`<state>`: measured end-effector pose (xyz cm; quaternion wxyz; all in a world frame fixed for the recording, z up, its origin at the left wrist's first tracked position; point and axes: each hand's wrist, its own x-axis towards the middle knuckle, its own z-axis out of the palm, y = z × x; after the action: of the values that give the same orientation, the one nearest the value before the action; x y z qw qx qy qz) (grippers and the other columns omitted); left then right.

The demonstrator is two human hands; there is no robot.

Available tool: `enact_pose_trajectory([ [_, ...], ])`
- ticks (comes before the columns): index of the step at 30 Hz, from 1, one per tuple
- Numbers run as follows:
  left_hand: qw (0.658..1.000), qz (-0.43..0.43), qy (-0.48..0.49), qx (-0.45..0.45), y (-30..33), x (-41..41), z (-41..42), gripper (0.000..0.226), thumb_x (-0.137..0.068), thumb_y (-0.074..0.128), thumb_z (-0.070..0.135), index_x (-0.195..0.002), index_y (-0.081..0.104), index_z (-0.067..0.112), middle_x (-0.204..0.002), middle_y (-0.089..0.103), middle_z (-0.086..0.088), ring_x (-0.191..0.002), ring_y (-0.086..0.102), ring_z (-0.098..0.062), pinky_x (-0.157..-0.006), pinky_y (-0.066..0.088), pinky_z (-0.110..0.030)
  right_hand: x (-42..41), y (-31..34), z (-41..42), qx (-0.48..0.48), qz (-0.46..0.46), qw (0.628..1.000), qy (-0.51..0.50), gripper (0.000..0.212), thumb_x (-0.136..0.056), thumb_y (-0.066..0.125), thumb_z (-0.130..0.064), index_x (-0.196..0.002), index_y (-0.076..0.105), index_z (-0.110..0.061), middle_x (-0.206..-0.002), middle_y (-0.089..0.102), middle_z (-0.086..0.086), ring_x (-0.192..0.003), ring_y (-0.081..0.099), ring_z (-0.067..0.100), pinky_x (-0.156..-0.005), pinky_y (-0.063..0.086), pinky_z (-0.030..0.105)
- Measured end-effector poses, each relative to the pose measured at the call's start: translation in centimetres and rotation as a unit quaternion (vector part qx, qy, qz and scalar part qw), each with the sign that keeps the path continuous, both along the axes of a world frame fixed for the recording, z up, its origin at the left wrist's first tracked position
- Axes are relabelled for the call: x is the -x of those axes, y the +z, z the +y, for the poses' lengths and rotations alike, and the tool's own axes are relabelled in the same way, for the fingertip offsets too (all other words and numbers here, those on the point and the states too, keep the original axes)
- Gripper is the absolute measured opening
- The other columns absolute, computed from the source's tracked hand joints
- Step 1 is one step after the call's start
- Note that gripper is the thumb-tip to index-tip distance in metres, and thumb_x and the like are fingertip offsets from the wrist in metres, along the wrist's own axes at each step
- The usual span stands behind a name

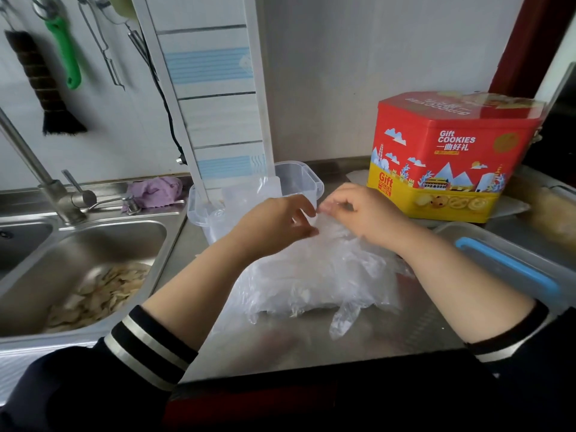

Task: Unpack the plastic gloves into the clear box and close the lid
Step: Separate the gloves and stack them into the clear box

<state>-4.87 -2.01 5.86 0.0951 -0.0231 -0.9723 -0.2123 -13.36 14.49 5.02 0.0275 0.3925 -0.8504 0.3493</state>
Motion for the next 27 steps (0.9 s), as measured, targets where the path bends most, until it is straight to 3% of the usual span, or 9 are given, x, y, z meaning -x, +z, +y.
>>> enact_pose_trajectory([
  [4, 0.993, 0.041, 0.031, -0.103, 0.4, 0.6, -0.7, 0.013, -0.090, 0.062, 0.015, -0.083, 0.070, 0.021, -0.086, 0.073, 0.003, -0.080, 0.069, -0.012, -0.087, 0.052, -0.034, -0.2, 0.4, -0.3, 0.101, -0.051, 0.994, 0.010, 0.029, -0.100, 0.045, -0.036, -0.103, 0.070, -0.023, -0.095, 0.069, -0.005, -0.090, 0.062, 0.010, -0.079, 0.050, 0.031],
  [8, 0.983, -0.039, -0.032, -0.177, 0.9, 0.6, -0.5, 0.035, -0.085, 0.064, 0.046, -0.105, 0.062, 0.018, -0.101, 0.067, 0.007, -0.095, 0.063, -0.005, -0.089, 0.050, -0.022, 0.1, 0.4, -0.7, 0.175, -0.052, 0.983, 0.010, 0.026, -0.101, 0.046, -0.030, -0.099, 0.071, -0.026, -0.089, 0.066, -0.008, -0.081, 0.057, -0.002, -0.073, 0.042, 0.017],
  [11, 0.988, -0.025, -0.030, -0.150, 0.4, 1.0, 0.2, 0.020, -0.083, 0.073, 0.032, -0.087, 0.055, 0.022, -0.078, 0.056, 0.015, -0.071, 0.053, 0.000, -0.069, 0.041, -0.011, 0.4, 0.4, -1.2, 0.160, -0.026, 0.987, 0.006, 0.025, -0.100, 0.047, -0.032, -0.105, 0.071, -0.028, -0.098, 0.058, -0.002, -0.091, 0.056, 0.004, -0.079, 0.042, 0.014],
  [14, 0.990, 0.057, 0.016, -0.127, 0.1, 1.7, 0.5, 0.022, -0.086, 0.067, 0.020, -0.066, 0.057, 0.016, -0.059, 0.055, 0.008, -0.056, 0.043, -0.007, -0.059, 0.036, -0.021, 0.2, 0.5, -1.6, 0.164, -0.024, 0.986, -0.002, 0.028, -0.101, 0.045, -0.032, -0.113, 0.068, -0.022, -0.106, 0.061, 0.000, -0.096, 0.057, 0.002, -0.086, 0.043, 0.013],
  [16, 0.987, 0.074, 0.058, -0.133, 0.1, 2.0, 0.0, 0.026, -0.087, 0.067, 0.023, -0.065, 0.058, 0.012, -0.063, 0.061, -0.004, -0.059, 0.047, -0.014, -0.061, 0.039, -0.027, 0.2, 0.6, -1.4, 0.197, -0.071, 0.978, 0.000, 0.039, -0.099, 0.044, -0.041, -0.123, 0.061, -0.015, -0.108, 0.062, -0.007, -0.096, 0.056, -0.011, -0.083, 0.043, 0.006],
  [18, 0.981, 0.084, 0.095, -0.144, 0.0, 2.0, -0.6, 0.032, -0.086, 0.067, 0.025, -0.062, 0.050, 0.012, -0.060, 0.061, -0.001, -0.056, 0.055, -0.016, -0.060, 0.044, -0.029, 0.3, 0.6, -0.7, 0.220, -0.116, 0.969, 0.011, 0.074, -0.083, 0.045, -0.070, -0.132, 0.051, -0.016, -0.112, 0.057, -0.014, -0.102, 0.052, -0.013, -0.082, 0.040, 0.003],
  [21, 0.975, 0.100, 0.127, -0.155, -0.2, 1.9, -1.5, 0.020, -0.088, 0.061, 0.023, -0.081, 0.063, 0.004, -0.078, 0.070, -0.006, -0.066, 0.066, -0.023, -0.069, 0.056, -0.038, 0.1, 0.1, 0.5, 0.109, -0.107, 0.988, 0.024, 0.110, -0.055, 0.054, -0.086, -0.145, 0.030, -0.027, -0.137, 0.043, -0.006, -0.124, 0.042, 0.003, -0.098, 0.036, 0.015],
  [24, 0.974, 0.106, 0.145, -0.138, -0.3, 1.8, -1.9, 0.021, -0.094, 0.050, 0.014, -0.090, 0.069, 0.006, -0.087, 0.071, -0.008, -0.072, 0.065, -0.024, -0.071, 0.055, -0.035, -1.0, -1.3, 0.8, -0.075, -0.024, 0.997, 0.004, 0.114, -0.062, 0.071, -0.067, -0.151, 0.009, -0.031, -0.153, 0.023, -0.003, -0.138, 0.025, 0.013, -0.111, 0.027, 0.032],
  [27, 0.967, 0.115, 0.138, -0.181, 0.0, 1.5, -1.9, 0.024, -0.098, 0.047, 0.015, -0.088, 0.068, 0.007, -0.082, 0.071, -0.005, -0.052, 0.060, -0.003, -0.055, 0.050, -0.018, -1.4, -3.0, 0.6, -0.083, -0.005, 0.997, -0.008, 0.105, -0.072, 0.077, -0.049, -0.151, 0.009, -0.032, -0.151, 0.024, -0.003, -0.138, 0.025, 0.015, -0.109, 0.028, 0.033],
])
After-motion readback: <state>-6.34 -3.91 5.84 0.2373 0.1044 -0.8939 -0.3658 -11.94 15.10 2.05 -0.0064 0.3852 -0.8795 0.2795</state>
